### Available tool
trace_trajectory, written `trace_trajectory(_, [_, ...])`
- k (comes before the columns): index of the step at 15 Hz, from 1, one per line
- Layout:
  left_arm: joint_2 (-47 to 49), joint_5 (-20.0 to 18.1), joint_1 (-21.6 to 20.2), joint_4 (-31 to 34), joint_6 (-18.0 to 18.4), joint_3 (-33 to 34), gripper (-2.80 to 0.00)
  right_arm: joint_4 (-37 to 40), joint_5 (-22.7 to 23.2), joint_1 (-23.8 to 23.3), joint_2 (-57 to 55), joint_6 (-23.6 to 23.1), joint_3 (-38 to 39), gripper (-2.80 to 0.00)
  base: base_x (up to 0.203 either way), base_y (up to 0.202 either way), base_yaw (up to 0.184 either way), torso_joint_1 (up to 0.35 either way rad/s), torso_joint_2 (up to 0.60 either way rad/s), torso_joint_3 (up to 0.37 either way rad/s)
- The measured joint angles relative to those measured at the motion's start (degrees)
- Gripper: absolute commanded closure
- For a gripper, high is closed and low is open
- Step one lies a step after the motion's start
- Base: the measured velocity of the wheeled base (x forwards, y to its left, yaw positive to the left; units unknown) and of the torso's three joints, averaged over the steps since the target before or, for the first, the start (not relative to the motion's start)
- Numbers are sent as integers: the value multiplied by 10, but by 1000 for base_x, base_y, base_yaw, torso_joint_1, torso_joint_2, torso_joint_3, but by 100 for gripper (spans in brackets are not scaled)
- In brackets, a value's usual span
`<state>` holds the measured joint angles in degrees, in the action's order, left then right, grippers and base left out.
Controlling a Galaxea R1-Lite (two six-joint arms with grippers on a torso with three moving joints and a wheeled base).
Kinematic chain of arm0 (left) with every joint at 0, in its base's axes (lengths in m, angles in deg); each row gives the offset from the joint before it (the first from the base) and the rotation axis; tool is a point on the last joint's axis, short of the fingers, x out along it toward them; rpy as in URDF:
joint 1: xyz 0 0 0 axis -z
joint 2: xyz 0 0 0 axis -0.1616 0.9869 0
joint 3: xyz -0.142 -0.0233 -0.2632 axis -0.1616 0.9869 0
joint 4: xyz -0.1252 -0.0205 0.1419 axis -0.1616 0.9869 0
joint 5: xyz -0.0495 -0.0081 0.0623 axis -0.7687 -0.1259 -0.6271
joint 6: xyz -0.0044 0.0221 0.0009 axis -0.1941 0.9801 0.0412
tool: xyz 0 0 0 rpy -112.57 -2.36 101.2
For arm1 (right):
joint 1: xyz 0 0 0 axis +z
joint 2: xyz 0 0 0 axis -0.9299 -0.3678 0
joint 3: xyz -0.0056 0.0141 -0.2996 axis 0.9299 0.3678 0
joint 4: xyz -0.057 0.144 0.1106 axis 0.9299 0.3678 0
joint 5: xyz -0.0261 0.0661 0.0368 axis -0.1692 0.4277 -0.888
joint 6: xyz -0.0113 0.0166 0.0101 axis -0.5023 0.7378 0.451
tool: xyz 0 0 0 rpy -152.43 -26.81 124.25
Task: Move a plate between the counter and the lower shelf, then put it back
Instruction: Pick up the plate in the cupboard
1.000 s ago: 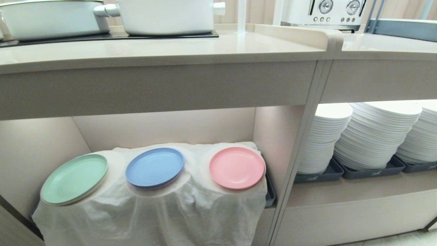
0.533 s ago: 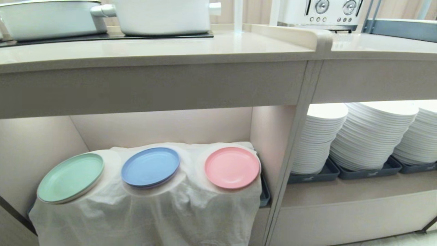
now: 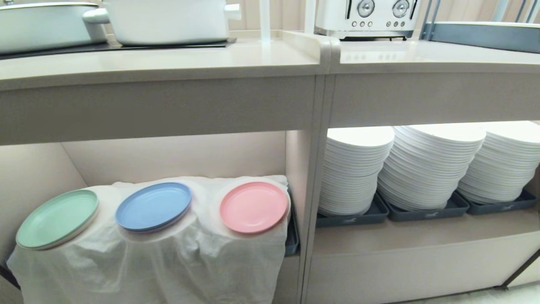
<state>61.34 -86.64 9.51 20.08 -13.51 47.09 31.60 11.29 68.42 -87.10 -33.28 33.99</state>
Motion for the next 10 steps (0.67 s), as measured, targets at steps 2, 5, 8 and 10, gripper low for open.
trace_trajectory(2, [0, 0, 0, 0, 0, 0, 0, 0, 0, -1, 0, 0, 0, 0, 0, 0, 0, 0, 0, 0])
trace_trajectory(5, [0, 0, 0, 0, 0, 0, 0, -1, 0, 0, 0, 0, 0, 0, 0, 0, 0, 0, 0, 0])
trace_trajectory(8, [0, 0, 0, 0, -1, 0, 0, 0, 0, 0, 0, 0, 0, 0, 0, 0, 0, 0, 0, 0])
trace_trajectory(10, [0, -1, 0, 0, -1, 0, 0, 0, 0, 0, 0, 0, 0, 0, 0, 0, 0, 0, 0, 0])
